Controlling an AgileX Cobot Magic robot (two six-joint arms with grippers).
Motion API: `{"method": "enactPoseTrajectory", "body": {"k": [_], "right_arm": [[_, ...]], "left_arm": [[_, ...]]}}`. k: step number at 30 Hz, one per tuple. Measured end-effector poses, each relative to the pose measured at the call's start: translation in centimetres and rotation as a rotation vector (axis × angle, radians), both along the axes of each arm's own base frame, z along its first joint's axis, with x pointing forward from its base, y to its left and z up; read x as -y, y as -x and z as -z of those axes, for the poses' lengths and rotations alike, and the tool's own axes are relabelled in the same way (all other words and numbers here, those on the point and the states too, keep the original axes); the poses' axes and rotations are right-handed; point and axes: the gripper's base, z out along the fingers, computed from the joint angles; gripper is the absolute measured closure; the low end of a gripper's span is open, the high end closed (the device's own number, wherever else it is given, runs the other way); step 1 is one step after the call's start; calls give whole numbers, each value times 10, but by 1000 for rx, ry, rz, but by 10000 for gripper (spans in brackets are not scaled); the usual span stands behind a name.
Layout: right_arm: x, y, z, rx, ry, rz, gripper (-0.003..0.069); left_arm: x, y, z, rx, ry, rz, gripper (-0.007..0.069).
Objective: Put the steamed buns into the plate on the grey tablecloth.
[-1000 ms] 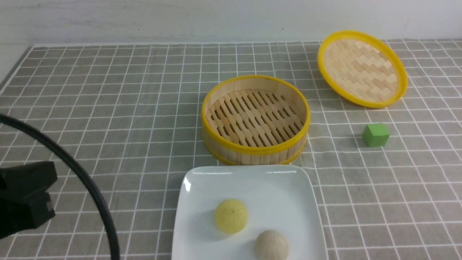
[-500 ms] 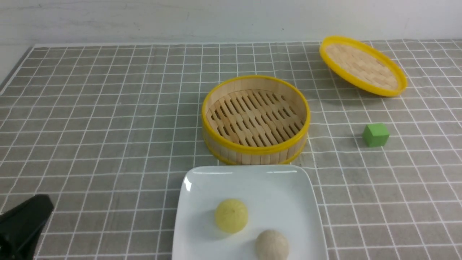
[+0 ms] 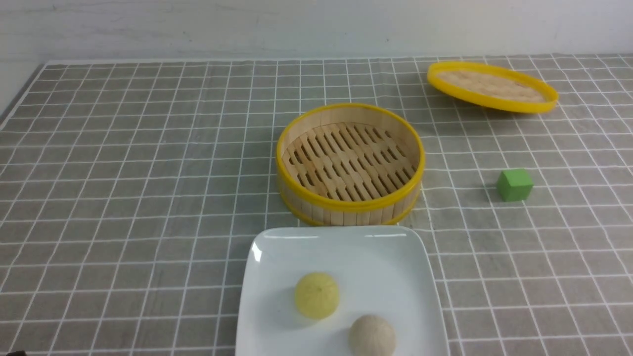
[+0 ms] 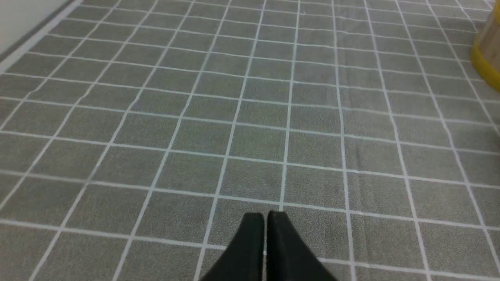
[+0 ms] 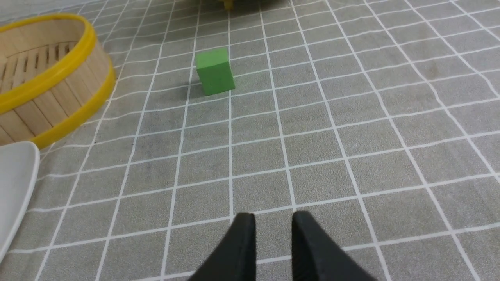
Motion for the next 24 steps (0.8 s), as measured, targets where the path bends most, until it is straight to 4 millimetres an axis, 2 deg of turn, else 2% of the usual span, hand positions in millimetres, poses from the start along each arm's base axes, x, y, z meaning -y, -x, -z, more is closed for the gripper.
{"method": "enactPoseTrajectory", "body": {"k": [14,24], "right_arm": [[0,0,0,0,1,0,477],[0,0,0,0,1,0,463]], "left_arm": [[4,-1,0,12,-9,64,571],[0,0,0,12,-1,-12,570]]}}
